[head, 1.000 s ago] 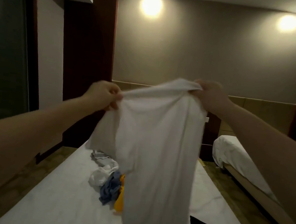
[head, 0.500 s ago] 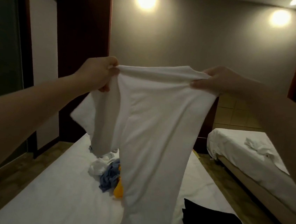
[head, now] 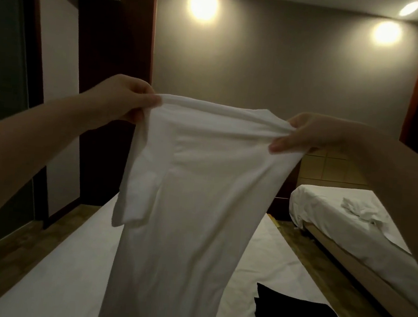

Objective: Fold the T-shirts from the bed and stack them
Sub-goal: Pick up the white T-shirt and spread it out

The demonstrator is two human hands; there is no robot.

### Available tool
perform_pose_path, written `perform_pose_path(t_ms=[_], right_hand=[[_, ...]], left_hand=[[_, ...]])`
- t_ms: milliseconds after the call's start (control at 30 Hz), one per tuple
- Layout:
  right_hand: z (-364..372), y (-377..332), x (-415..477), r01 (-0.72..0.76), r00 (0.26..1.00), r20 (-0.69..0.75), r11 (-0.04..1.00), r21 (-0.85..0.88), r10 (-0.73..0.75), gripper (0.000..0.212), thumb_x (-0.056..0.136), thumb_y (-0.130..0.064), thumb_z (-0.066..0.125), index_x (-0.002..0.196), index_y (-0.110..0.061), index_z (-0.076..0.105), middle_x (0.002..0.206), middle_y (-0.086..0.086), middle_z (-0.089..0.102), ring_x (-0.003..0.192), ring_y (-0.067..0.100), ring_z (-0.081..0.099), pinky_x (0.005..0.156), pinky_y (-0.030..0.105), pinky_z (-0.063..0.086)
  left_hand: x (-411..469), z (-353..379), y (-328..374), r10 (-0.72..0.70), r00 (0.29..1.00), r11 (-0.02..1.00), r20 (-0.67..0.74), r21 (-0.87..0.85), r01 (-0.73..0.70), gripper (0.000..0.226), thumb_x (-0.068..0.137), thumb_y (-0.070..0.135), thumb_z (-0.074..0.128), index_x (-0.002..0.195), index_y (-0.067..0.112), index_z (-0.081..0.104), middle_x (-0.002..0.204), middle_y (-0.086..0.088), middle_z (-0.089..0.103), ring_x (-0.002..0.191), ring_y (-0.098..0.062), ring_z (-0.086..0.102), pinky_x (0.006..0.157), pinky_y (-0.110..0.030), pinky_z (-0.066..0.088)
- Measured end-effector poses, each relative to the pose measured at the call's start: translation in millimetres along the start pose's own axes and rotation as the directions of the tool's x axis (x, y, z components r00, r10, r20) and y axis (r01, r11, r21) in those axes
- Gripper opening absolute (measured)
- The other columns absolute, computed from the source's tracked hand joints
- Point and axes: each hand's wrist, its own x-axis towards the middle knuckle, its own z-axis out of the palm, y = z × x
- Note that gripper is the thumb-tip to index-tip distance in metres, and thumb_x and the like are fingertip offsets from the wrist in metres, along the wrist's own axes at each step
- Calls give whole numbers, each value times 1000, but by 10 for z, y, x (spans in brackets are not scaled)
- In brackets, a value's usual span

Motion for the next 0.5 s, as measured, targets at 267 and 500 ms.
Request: perform_pose_path(t_ms=[267,500], right_hand=[[67,78,81,-57,997,45,985,-165,66,18,72,-26,78,84,-17,69,71,-8,63,52,-4,57,45,9,40],[1,109,257,-65,998,29,997,49,64,5,83,-17,66,78,-17,66,61,-6,51,50,6,40,43,11,32]], left_hand=[[67,-31,-109,-17,997,999,78,-43,20,7,88,16,58,84,14,62,82,-2,58,67,-8,57,51,-8,49],[208,-83,-237,-103,967,992,232,89,85,5,89,12,54,90,13,59,89,-5,62,72,-11,64,51,-10,50]])
